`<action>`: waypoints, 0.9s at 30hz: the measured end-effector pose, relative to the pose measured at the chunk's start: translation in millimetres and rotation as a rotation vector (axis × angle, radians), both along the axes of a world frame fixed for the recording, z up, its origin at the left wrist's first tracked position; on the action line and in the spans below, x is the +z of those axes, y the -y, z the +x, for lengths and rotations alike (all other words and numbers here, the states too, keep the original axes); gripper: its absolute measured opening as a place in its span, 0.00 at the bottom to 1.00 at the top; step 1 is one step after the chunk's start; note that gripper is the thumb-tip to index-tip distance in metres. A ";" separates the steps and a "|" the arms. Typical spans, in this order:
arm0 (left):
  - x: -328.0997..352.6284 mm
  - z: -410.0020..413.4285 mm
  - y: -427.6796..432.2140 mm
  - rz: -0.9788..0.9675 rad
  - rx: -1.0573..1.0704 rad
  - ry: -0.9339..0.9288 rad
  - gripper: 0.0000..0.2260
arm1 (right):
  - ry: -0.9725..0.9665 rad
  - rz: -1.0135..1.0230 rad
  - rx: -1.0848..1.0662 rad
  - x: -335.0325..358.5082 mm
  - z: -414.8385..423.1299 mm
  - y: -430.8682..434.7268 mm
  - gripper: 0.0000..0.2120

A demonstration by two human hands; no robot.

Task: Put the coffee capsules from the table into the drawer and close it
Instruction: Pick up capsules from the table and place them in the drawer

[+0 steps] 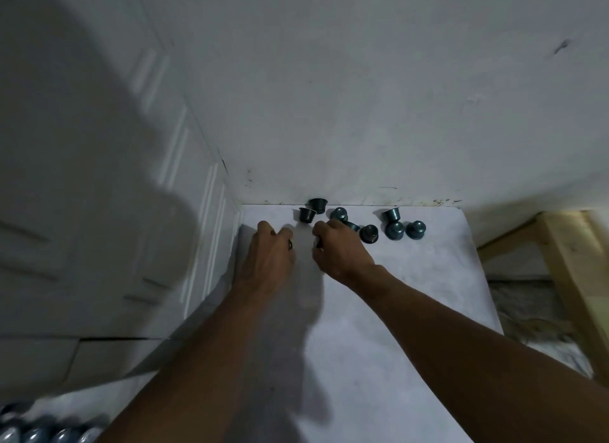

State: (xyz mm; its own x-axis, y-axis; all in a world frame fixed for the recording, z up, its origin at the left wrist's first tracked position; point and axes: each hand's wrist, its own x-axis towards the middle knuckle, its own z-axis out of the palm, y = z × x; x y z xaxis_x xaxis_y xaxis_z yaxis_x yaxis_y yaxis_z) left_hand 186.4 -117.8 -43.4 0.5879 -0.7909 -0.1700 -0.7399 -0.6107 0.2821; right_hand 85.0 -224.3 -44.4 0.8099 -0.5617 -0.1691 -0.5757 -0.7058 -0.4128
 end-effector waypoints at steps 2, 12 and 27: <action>12.9 -10.4 -5.5 -0.021 0.026 -0.016 0.13 | 0.015 -0.016 -0.010 12.1 -12.0 -3.2 0.11; 84.8 -84.2 -52.1 -0.193 0.107 0.054 0.13 | 0.173 -0.175 -0.054 76.5 -92.4 -40.5 0.14; 148.7 -192.1 -209.0 -0.292 0.295 0.200 0.13 | 0.340 -0.145 0.112 137.7 -177.3 -187.1 0.16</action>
